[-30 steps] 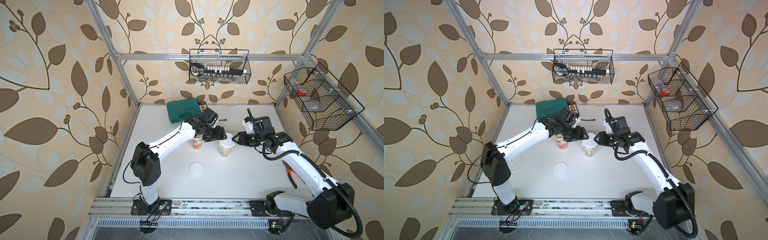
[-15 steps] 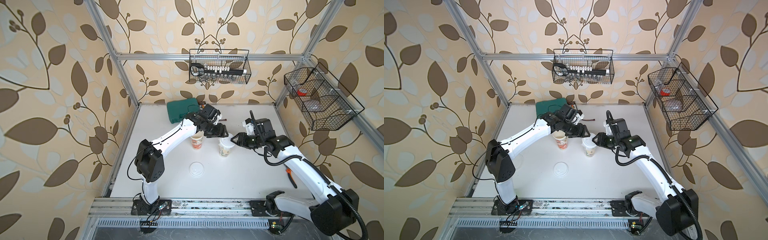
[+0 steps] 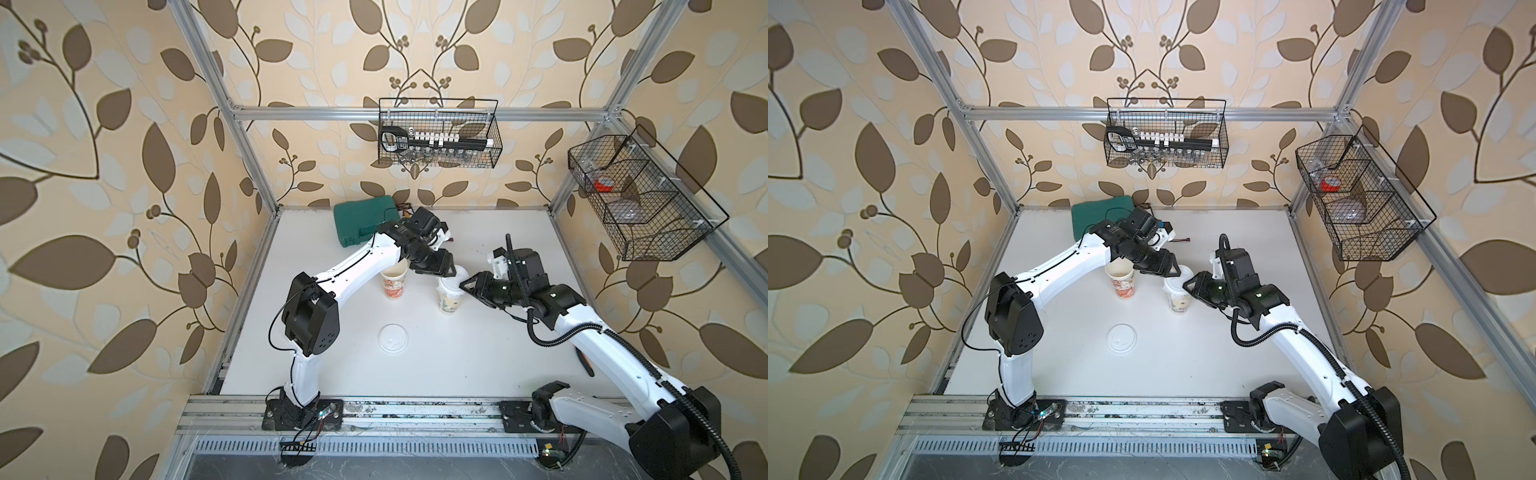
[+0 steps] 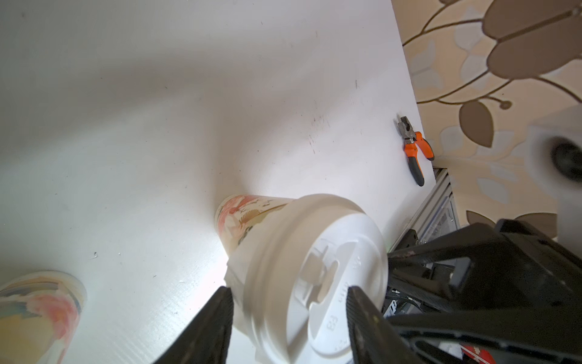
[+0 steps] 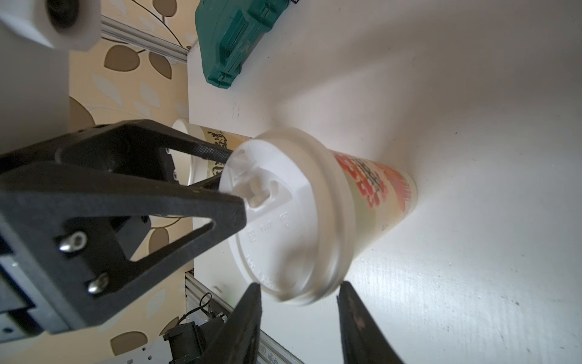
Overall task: Put the leak-proof paper on the milk tea cups
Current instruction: Secure the cup lid on the cup.
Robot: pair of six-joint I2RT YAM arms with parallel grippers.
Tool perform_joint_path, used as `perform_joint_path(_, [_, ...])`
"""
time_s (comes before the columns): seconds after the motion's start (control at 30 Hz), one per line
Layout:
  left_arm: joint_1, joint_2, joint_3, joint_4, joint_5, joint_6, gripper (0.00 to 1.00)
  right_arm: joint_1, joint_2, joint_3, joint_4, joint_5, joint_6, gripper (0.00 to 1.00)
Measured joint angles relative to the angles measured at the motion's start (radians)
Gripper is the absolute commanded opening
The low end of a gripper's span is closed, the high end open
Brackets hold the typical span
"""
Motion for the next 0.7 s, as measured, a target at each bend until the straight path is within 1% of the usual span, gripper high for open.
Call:
perform_joint_path(0.07, [0.0,0.001,0.0,0.0,-0.001,0.0,0.52,0.0,0.008,0.0,0.008,0.0,0.001,0.33])
perform_joint_path(0.17, [0.0,0.002,-0.003,0.002,-0.01,-0.005,0.48,0.0,0.02,0.0,0.011,0.0,0.0,0.31])
perform_joint_path(0.2, [0.003,0.002,-0.005,0.002,-0.013,-0.008,0.45,-0.001,0.024,0.0,0.013,0.0,-0.002,0.31])
perform_joint_path(0.33, [0.006,-0.003,-0.038,0.037,-0.009,-0.04,0.41,-0.012,0.028,0.002,0.019,0.0,-0.014,0.29])
perform_joint_path(0.5, [0.006,-0.031,-0.089,0.085,-0.009,-0.092,0.41,-0.042,0.032,0.002,0.021,-0.001,-0.04,0.29])
perform_joint_path(0.7, [0.006,-0.069,-0.154,0.135,-0.01,-0.177,0.41,-0.074,0.075,0.029,0.017,-0.025,-0.09,0.29])
